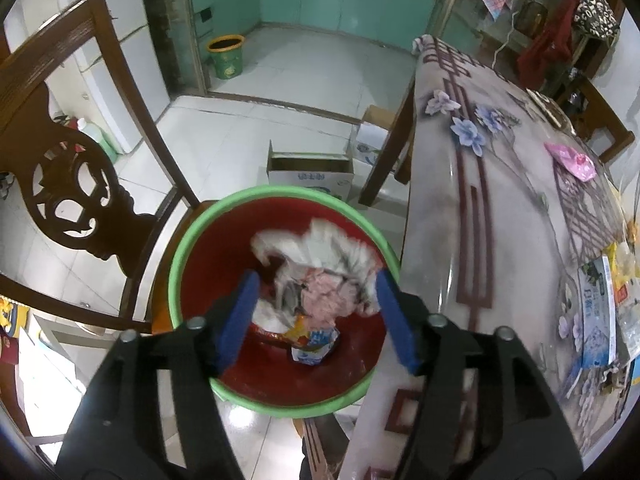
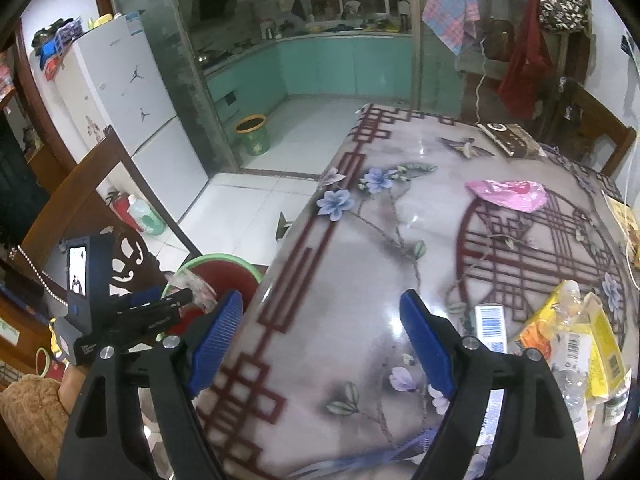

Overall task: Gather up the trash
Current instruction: 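Move both grippers back over the trash on the table, then grasp the white toothpaste box with the left gripper while the right grasps the yellow box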

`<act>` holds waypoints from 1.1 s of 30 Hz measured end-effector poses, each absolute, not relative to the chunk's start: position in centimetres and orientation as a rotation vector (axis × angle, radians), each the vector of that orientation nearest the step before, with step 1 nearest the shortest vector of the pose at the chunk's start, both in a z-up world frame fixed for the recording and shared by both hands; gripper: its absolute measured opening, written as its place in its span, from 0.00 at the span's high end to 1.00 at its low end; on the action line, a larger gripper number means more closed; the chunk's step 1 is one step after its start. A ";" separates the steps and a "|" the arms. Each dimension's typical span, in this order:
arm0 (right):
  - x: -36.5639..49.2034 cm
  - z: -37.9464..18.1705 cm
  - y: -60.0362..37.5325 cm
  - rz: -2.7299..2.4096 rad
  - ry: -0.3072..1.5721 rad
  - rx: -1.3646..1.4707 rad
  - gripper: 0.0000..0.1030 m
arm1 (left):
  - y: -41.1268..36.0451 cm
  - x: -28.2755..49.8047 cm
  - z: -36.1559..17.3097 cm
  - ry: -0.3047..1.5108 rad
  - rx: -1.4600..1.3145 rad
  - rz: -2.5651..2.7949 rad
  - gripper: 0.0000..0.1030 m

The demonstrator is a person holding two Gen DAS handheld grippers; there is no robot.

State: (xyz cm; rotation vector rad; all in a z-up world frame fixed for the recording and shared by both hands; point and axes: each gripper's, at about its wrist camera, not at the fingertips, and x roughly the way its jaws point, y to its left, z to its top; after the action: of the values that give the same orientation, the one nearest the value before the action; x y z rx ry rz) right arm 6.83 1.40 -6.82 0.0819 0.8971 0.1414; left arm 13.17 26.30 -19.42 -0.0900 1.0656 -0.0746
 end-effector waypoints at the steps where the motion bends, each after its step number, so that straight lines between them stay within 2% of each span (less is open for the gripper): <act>1: 6.7 -6.8 1.1 0.136 0.894 0.084 0.20 | 26.3 13.1 -19.2 1.059 -0.090 -0.069 0.41; 4: 6.3 -6.5 0.0 0.120 0.889 0.097 0.20 | 26.0 13.0 -18.5 1.037 -0.091 -0.049 0.32; 6: 6.1 -6.5 -0.5 0.117 0.886 0.101 0.20 | 25.7 12.9 -18.2 1.027 -0.087 -0.040 0.19; 8: 5.8 -6.5 -1.3 0.118 0.882 0.107 0.20 | 25.3 12.7 -17.9 1.013 -0.067 -0.018 0.15; 18: 4.9 -5.7 -6.5 0.139 0.856 0.136 0.20 | 21.4 11.0 -15.4 0.983 -0.095 0.020 0.15; 22: 4.3 -5.3 -10.2 0.131 0.850 0.153 0.20 | 16.7 9.6 -13.5 0.958 -0.109 -0.021 0.15; 33: 3.0 -5.9 -22.4 0.055 0.875 0.226 0.20 | 3.0 6.5 -12.2 0.979 -0.100 -0.192 0.15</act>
State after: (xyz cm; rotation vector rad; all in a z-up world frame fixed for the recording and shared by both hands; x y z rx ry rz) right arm 3.02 -22.44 -5.91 0.2258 0.8752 0.0549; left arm 6.48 2.96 -12.23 -0.0998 0.9786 -0.1925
